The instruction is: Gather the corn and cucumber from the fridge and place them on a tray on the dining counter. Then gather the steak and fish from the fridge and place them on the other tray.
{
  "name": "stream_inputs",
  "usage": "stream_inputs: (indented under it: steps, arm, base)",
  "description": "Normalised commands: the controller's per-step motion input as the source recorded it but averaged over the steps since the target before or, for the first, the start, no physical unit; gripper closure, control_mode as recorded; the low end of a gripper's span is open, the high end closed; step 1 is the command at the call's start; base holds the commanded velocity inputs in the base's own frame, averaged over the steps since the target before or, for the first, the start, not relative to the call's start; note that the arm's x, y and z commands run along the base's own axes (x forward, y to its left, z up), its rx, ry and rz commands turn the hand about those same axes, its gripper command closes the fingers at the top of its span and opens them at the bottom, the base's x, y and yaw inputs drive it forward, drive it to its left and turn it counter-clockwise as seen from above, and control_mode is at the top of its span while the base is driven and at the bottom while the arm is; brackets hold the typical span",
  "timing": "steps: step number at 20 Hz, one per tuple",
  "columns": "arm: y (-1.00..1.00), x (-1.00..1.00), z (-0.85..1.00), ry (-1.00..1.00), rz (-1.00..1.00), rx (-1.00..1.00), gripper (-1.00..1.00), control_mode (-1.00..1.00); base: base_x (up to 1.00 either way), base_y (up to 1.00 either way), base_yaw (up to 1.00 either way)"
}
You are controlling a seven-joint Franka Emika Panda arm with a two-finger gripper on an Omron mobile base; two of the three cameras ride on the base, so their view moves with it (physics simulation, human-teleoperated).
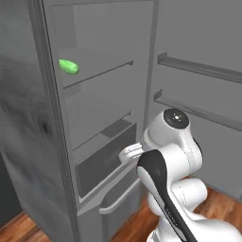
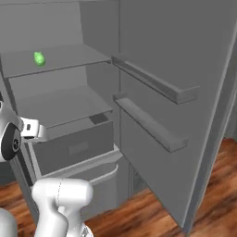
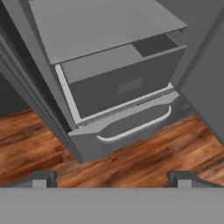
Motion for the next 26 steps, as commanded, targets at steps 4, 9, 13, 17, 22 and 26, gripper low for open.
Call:
stream_inputs:
  steps: [4, 9, 13, 17, 22, 26]
  arm:
    - [0.00, 0.00, 0.00, 0.00, 0.00, 0.00, -1.00, 1.00]
    - [0.00, 0.00, 0.00, 0.00, 0.00, 0.00, -1.00, 1.00]
    - [0.00, 0.00, 0.00, 0.00, 0.00, 0.00, -1.00, 1.00]
    - [0.00, 0.00, 0.00, 0.00, 0.00, 0.00, -1.00, 1.00]
    - [0.00, 0.00, 0.00, 0.00, 0.00, 0.00, -1.00, 1.00]
    - [0.00, 0.00, 0.00, 0.00, 0.00, 0.00, -1.00, 1.00]
  base:
    - [0.52, -0.15, 0.36]
    - [0.52, -0.29, 0.33]
    - [0.54, -0.33, 0.31]
    - [0.56, -0.14, 0.28]
    - [0.57, 0.00, 0.27]
    - [0.57, -0.03, 0.27]
